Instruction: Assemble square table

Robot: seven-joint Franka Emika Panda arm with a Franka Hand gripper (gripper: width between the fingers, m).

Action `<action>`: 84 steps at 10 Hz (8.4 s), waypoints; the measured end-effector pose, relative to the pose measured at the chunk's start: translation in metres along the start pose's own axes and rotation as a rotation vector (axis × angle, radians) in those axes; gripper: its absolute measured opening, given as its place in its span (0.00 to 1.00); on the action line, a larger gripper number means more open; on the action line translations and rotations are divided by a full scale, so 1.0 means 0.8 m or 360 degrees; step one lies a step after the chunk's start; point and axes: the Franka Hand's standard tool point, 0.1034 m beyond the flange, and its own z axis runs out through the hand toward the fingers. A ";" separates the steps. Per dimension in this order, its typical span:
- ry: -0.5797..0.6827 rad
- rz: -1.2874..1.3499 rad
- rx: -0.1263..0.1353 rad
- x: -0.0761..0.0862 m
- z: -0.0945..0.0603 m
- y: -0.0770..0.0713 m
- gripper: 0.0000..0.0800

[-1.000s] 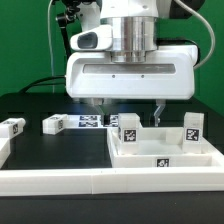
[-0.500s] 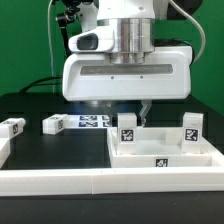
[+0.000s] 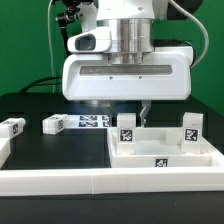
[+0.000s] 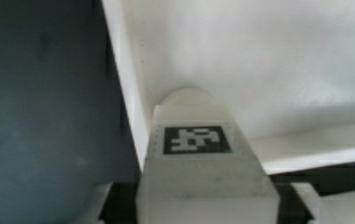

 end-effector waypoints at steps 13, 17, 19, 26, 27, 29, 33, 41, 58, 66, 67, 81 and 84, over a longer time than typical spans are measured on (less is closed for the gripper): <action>-0.0034 0.1775 0.0045 0.000 0.000 -0.001 0.36; -0.0034 0.1616 0.0045 0.000 0.001 -0.002 0.66; -0.0028 0.1368 0.0046 0.000 0.001 -0.002 0.80; 0.0031 0.0256 0.0034 0.002 0.002 -0.001 0.81; 0.0037 0.0102 0.0031 0.002 0.002 -0.001 0.81; 0.0043 -0.0125 0.0023 0.004 0.001 -0.002 0.81; 0.0049 -0.0432 0.0004 0.005 -0.001 -0.002 0.81; 0.0048 0.0051 0.0012 0.007 0.000 0.006 0.36; 0.0107 0.1001 0.0058 -0.018 -0.014 -0.001 0.81; 0.0070 0.1515 0.0059 -0.077 0.007 -0.009 0.81; 0.0071 0.1485 0.0056 -0.076 0.007 -0.008 0.81; 0.0076 0.2325 0.0084 -0.138 0.042 -0.031 0.81; 0.0089 0.2306 0.0023 -0.141 0.068 -0.027 0.81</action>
Offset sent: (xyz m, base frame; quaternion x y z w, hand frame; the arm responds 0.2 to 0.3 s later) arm -0.0037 0.0057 -0.0006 0.0172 -0.0134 0.2464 0.9689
